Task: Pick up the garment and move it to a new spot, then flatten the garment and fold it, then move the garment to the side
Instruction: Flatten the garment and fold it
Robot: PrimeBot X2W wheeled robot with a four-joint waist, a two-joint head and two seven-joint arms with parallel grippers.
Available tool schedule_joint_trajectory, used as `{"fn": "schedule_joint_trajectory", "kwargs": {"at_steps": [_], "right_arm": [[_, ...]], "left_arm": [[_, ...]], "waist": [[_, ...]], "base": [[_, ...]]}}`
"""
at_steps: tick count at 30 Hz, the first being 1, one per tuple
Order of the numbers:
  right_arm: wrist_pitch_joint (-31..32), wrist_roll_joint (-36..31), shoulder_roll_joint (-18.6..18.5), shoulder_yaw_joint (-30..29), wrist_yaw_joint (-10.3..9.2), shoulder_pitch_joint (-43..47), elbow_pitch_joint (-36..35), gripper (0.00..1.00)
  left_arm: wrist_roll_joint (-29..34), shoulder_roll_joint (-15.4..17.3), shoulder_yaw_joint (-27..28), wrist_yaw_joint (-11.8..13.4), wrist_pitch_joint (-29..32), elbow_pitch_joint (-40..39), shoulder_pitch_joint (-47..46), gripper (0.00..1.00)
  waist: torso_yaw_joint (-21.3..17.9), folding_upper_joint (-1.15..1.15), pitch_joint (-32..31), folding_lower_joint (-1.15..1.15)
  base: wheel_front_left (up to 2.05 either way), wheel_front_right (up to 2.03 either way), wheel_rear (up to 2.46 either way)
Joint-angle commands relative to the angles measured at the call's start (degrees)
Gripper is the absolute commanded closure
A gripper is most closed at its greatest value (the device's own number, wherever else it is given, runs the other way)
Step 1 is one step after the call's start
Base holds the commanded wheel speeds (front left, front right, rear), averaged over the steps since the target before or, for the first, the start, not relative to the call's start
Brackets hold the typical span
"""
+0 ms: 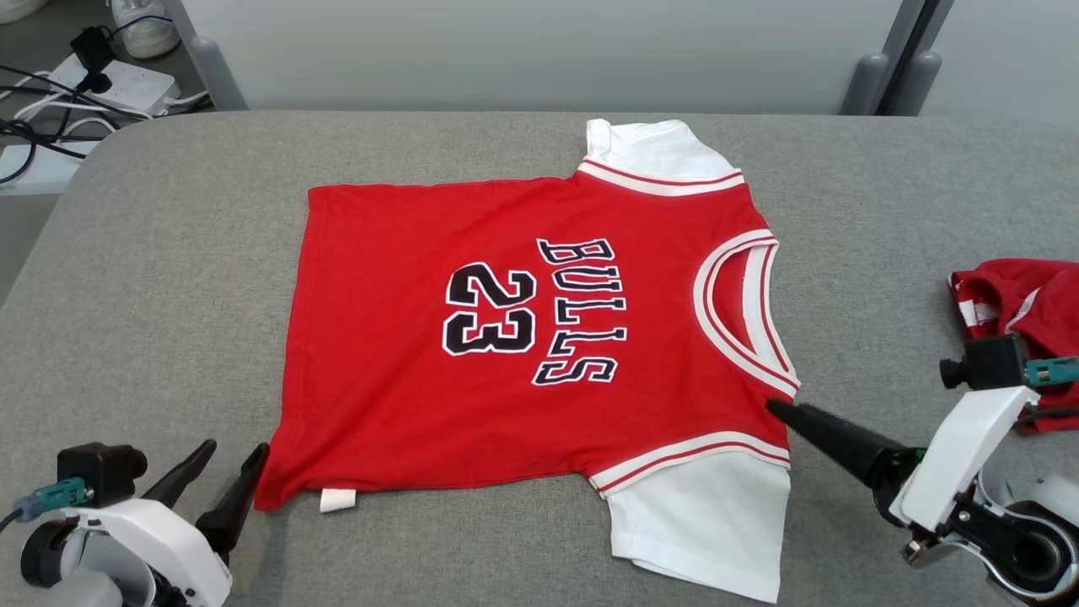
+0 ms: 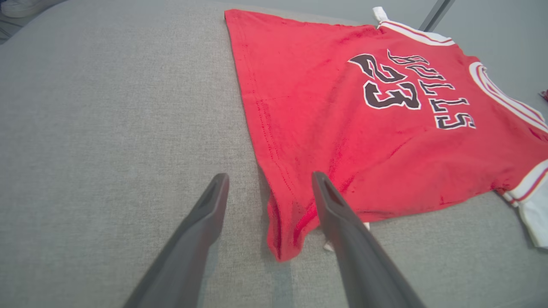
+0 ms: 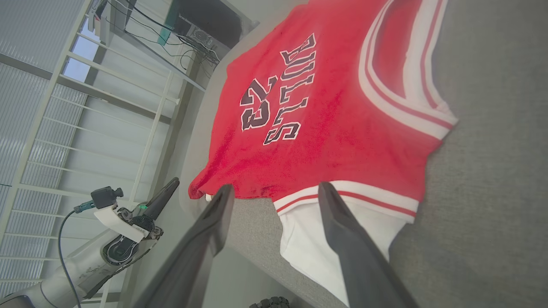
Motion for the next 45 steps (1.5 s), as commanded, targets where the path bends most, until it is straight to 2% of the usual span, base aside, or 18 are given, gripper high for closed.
{"fn": "schedule_joint_trajectory", "kwargs": {"at_steps": [1,8,9,14,18,23,32,45], "right_arm": [[-3.76,-2.32,-0.40,-1.09,0.26,-0.20,0.69,0.00],[-17.22,-12.90,3.74,-2.67,0.26,-1.25,9.56,0.00],[-17.22,-12.90,3.74,-2.67,0.26,-1.25,9.56,0.00],[-19.81,-19.64,7.38,-5.58,0.26,-1.20,16.09,0.00],[-20.05,-26.59,10.78,-12.06,0.26,0.37,18.93,0.00],[-20.07,-35.32,15.02,-20.49,0.26,5.48,19.27,0.00],[-20.08,-46.93,19.71,-28.60,0.26,13.74,17.09,0.00],[-20.09,-63.48,26.35,-40.53,0.26,22.77,13.58,0.00]], "left_arm": [[1.37,1.64,4.20,-0.06,-0.35,-0.17,-1.07,0.00],[8.66,-2.36,16.22,0.78,-0.35,-2.46,2.73,0.00],[8.66,-2.36,16.22,0.78,-0.35,-2.46,2.73,0.00],[13.66,-5.70,23.40,1.01,-0.35,-4.84,6.59,0.00],[17.32,-8.08,27.32,0.94,-0.35,-6.22,9.52,0.00],[20.46,-10.68,32.70,0.82,-0.35,-7.96,12.75,0.00],[26.28,-15.89,40.50,0.61,-0.35,-10.94,18.58,0.00],[36.25,-22.86,50.17,0.24,-0.35,-16.44,23.12,0.00]], "waist": [[0.13,0.00,0.00,0.00],[0.39,0.00,-0.48,0.00],[0.39,0.00,-0.48,0.00],[0.25,0.00,-1.69,0.00],[-0.08,0.00,-2.81,0.00],[-0.61,0.00,-4.48,0.00],[-1.40,0.00,-7.05,0.00],[-1.25,0.00,-7.48,0.00]], "base": [[0.00,0.00,0.00],[0.00,0.00,0.00],[0.00,0.00,0.00],[0.00,0.00,0.00],[0.00,0.00,0.00],[0.00,0.00,0.00],[0.00,0.00,0.00],[0.00,0.00,0.00]]}}
